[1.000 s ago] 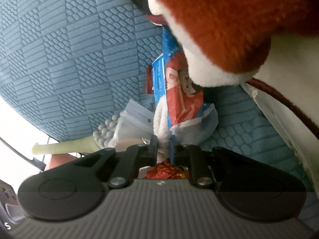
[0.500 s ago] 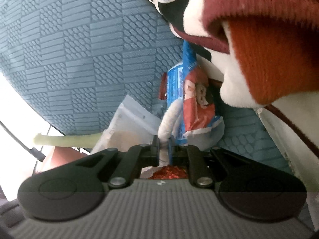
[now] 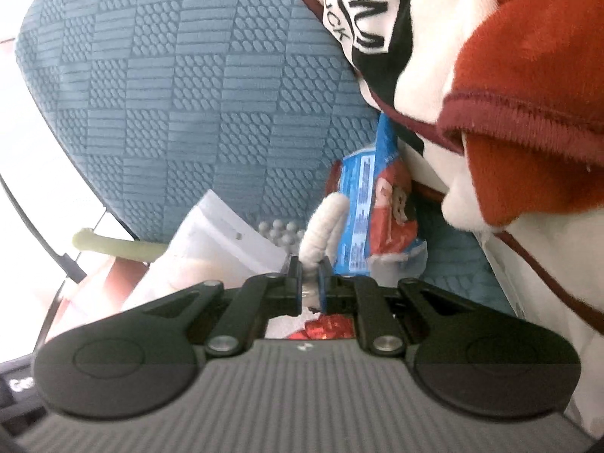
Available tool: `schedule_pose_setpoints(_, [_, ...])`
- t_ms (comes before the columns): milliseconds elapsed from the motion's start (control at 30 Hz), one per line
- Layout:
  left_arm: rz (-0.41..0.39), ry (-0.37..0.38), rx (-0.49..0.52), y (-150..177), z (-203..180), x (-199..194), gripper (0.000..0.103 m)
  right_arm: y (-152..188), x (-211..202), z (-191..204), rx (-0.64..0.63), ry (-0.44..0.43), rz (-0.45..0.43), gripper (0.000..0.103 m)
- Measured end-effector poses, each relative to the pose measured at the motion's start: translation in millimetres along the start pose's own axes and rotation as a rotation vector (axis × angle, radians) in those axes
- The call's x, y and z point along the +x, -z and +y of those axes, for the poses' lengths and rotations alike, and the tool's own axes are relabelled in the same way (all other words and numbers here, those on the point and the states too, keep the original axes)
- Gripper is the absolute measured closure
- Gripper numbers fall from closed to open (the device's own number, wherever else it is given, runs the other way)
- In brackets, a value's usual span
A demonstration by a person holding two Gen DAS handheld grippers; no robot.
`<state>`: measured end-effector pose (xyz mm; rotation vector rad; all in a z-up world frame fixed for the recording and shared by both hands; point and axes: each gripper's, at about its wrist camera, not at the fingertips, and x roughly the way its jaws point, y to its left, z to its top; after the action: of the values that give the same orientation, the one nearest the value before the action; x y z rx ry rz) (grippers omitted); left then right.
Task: Organize soft objects
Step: 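Carry the plush ring into the pink box with the right tool while the left carries a paper tag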
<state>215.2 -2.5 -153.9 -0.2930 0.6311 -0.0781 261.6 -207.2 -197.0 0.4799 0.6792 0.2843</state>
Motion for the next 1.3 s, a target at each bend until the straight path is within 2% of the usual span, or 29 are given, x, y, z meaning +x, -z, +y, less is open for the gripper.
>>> schedule_pose_setpoints(267, [0.027, -0.014, -0.014, 14.0, 11.3, -25.1, 0.095, 9.5, -10.8, 13.0, -0.062, 0.02, 0.03, 0.091])
schedule_pose_setpoints(400, [0.046, -0.033, -0.01, 22.9, 16.9, -36.1, 0.095, 13.4, -15.0, 21.2, -0.147, 0.073, 0.075, 0.091])
schedule_pose_setpoints(600, [0.055, -0.048, -0.03, 23.7, 20.0, -52.4, 0.095, 20.1, -28.9, 27.0, -0.151, 0.062, 0.123, 0.091])
schedule_pose_setpoints(867, [0.064, -0.05, -0.048, 16.6, 6.1, -80.3, 0.095, 34.1, -70.1, 32.9, -0.217, 0.074, 0.187, 0.091])
schedule_pose_setpoints(967, [0.057, -0.074, -0.019, 14.9, -5.2, -94.4, 0.095, 31.2, -82.9, 32.0, -0.233, 0.055, 0.208, 0.091])
schedule_pose_setpoints(1300, [0.069, -0.092, -0.065, 23.5, -15.6, -130.6, 0.095, 17.9, -120.4, 47.3, -0.323, 0.041, 0.241, 0.091])
